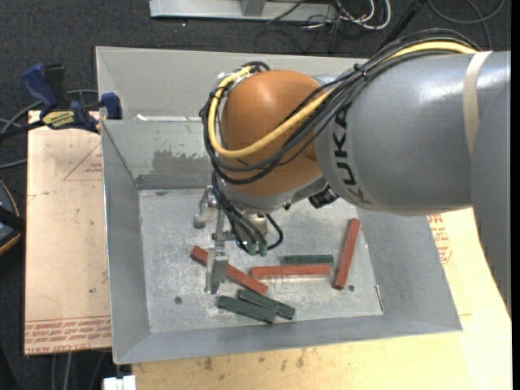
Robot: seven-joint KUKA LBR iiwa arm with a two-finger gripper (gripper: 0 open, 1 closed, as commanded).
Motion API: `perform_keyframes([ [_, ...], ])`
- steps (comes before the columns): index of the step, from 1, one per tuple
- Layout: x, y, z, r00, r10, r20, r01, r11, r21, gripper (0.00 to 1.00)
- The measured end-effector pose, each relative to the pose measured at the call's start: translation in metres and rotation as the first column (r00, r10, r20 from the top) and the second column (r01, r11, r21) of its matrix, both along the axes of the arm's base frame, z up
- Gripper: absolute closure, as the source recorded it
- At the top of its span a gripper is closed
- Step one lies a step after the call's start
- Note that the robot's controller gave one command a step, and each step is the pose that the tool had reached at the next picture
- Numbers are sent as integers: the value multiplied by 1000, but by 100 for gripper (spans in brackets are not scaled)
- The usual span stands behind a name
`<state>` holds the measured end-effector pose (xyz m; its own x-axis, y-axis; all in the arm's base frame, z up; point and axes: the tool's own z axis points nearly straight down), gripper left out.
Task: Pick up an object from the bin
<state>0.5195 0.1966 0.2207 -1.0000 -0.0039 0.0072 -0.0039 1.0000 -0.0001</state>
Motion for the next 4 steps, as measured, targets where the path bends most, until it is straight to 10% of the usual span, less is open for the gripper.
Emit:
perform_keyframes([
  [2,2,-22,-54,995,-100,10,100,995,2,0],
  [3,-11,-95,-62,1000,-28,5,28,1000,1,0],
  [4,24,-69,-72,988,-154,9,154,988,2,0],
])
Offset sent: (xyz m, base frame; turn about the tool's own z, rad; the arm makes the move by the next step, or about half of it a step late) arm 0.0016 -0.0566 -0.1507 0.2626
